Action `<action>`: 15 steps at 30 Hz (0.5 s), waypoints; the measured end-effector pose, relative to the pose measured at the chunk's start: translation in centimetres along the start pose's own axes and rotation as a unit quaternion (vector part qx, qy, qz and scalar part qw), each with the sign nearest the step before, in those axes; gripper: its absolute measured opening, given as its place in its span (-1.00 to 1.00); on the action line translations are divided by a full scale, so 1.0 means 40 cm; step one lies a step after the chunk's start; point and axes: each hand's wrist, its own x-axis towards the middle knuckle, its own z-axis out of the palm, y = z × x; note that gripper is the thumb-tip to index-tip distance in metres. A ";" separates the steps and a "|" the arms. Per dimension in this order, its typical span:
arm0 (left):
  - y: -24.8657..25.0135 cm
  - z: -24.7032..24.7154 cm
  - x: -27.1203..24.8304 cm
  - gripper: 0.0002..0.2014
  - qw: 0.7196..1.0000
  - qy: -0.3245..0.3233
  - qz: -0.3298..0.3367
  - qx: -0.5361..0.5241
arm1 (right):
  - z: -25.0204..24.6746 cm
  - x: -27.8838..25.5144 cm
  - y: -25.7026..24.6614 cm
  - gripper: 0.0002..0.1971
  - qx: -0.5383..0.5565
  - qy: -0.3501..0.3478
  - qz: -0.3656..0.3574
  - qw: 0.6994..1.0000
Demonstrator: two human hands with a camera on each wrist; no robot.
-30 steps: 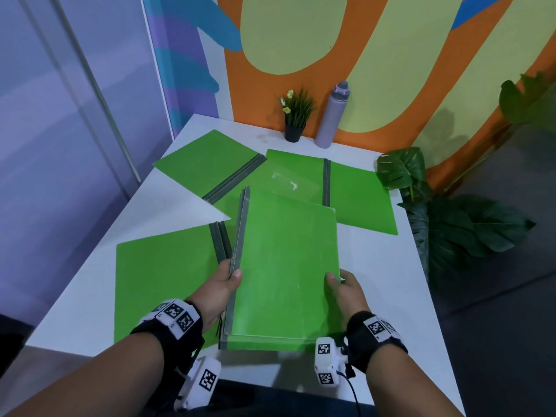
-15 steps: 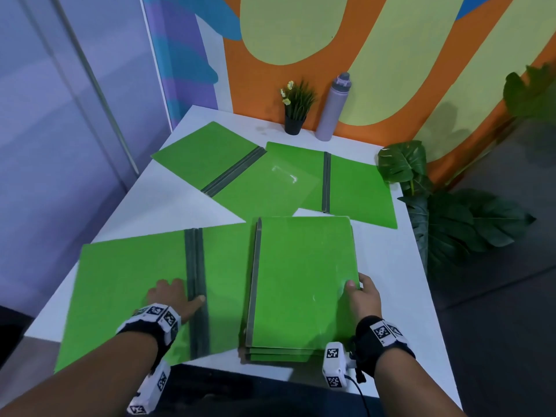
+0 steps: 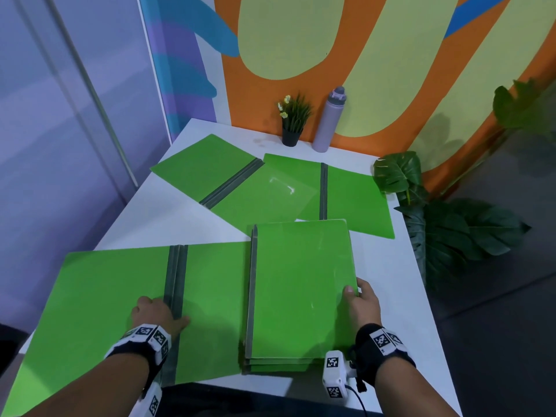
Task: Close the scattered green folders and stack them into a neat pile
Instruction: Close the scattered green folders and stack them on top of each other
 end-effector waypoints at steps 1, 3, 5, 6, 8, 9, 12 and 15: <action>-0.003 0.003 -0.003 -0.39 1.000 0.000 -0.001 -0.008 | -0.004 0.003 0.000 -0.63 0.002 0.004 0.000 1.000; -0.008 0.014 -0.005 -0.45 1.000 0.010 0.001 -0.016 | -0.010 0.005 0.002 -0.62 0.006 0.010 0.003 1.000; -0.012 0.019 -0.006 -0.59 0.999 0.010 0.004 -0.035 | -0.011 0.005 0.005 -0.61 0.005 0.012 0.005 1.000; -0.010 0.016 -0.007 -0.65 0.999 0.008 -0.005 -0.046 | -0.009 0.005 0.006 -0.61 0.004 0.010 0.008 1.000; -0.004 0.002 -0.004 -0.72 0.998 0.007 -0.008 -0.057 | -0.006 0.005 0.008 -0.61 0.005 0.010 0.008 1.000; 0.001 -0.010 -0.001 -0.74 0.999 0.020 0.000 -0.051 | -0.006 0.006 0.009 -0.62 0.004 0.009 0.007 1.000; 0.043 -0.095 0.001 -0.75 0.992 0.082 0.039 -0.088 | -0.015 0.013 0.000 -0.63 0.009 0.022 -0.001 1.000; 0.109 -0.245 -0.027 -0.77 0.964 0.169 0.098 -0.183 | -0.026 0.026 -0.010 -0.62 0.016 0.060 -0.006 0.998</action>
